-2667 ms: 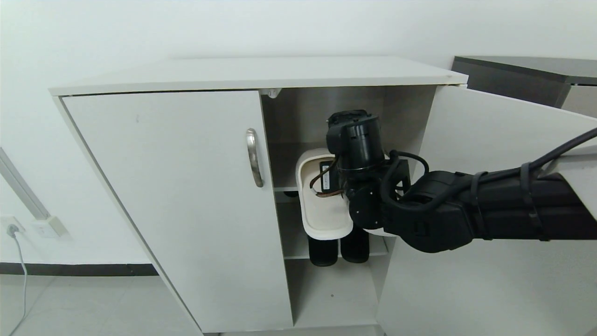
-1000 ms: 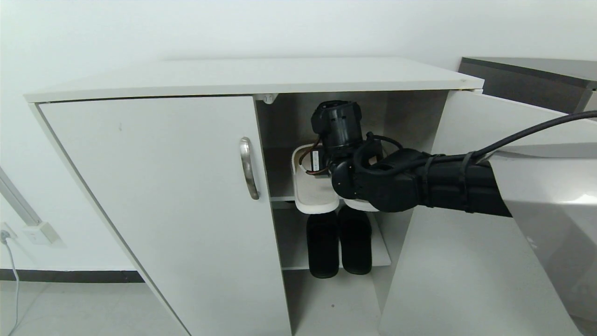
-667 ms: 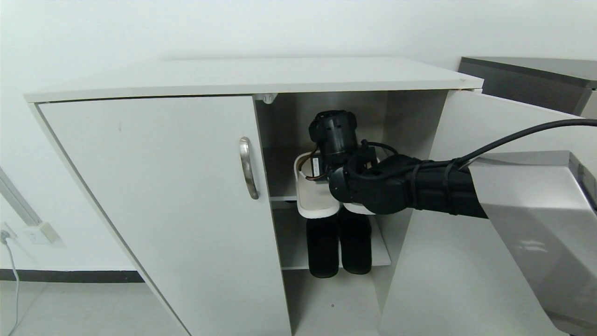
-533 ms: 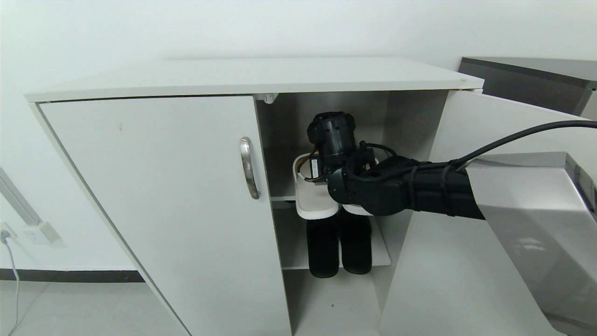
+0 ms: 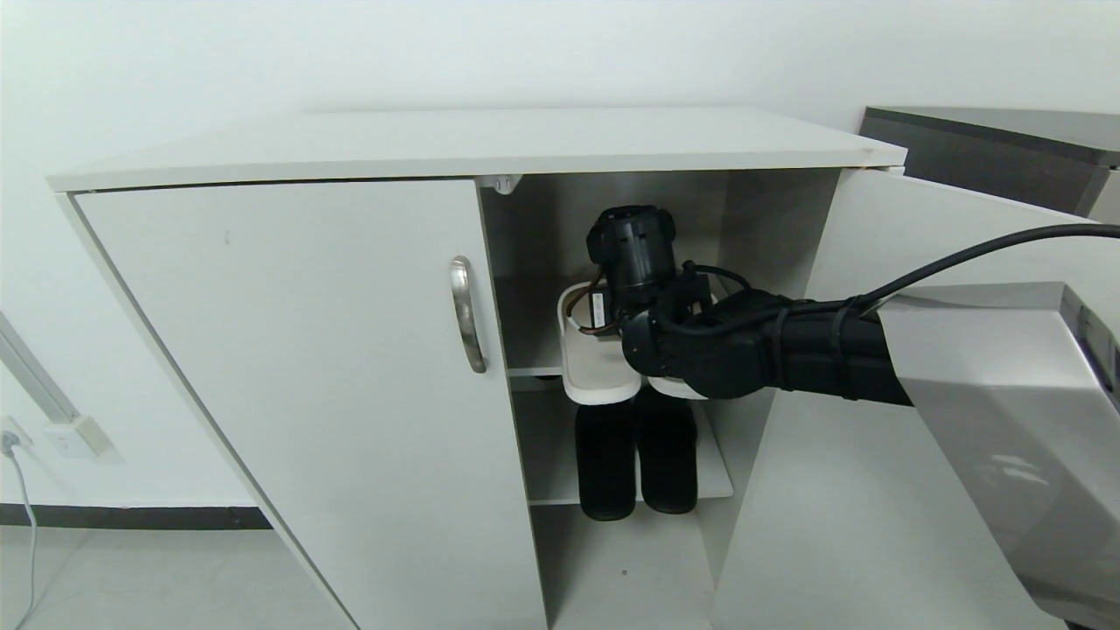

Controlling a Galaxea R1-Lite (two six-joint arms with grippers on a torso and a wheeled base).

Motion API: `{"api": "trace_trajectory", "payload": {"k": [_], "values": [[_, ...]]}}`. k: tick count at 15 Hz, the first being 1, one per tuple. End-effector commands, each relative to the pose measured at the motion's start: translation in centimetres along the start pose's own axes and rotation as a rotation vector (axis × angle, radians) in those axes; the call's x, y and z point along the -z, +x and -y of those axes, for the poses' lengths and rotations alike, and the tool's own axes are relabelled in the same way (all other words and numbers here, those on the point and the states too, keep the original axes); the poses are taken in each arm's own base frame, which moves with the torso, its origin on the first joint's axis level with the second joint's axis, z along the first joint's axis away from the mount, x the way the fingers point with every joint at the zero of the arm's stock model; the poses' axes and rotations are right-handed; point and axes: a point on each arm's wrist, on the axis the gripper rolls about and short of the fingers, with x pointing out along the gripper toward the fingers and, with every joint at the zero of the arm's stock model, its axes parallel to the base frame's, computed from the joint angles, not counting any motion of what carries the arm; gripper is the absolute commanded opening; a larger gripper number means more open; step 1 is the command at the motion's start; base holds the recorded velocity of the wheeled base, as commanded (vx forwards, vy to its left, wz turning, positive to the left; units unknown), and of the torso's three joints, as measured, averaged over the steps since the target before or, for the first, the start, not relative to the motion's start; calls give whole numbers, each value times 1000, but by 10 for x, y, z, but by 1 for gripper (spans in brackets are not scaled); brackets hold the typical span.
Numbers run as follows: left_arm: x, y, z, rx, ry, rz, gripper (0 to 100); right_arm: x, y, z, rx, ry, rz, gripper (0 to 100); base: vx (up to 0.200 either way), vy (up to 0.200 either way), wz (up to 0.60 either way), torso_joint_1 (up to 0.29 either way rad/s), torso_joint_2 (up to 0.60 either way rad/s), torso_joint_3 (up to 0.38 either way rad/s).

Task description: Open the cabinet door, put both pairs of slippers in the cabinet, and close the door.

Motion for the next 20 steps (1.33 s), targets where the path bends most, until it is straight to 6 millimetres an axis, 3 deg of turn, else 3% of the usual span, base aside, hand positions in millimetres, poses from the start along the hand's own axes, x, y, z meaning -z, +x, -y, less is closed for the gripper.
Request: {"api": "trace_trajectory", "payload": {"k": [1,10,11,16,20], "values": [[0,0,0,0,-1,-2,0,0,1,2,3,4,2,0,0,0,0,0,0,0],[0,0,0,-2,-4,0,0,1,5,4,11,5,-2,0,0,0,0,0,0,0],[0,0,0,-2,-4,0,0,1,5,4,11,5,-2,100,0,0,0,0,0,0],[0,0,0,-3,-4,0,0,-2,1,4,8,3,-2,100,0,0,0,0,0,0],[0,0,0,-8,-6,0,0,-7,-16,5,5,-4,-3,100,0,0,0,0,0,0]]}}
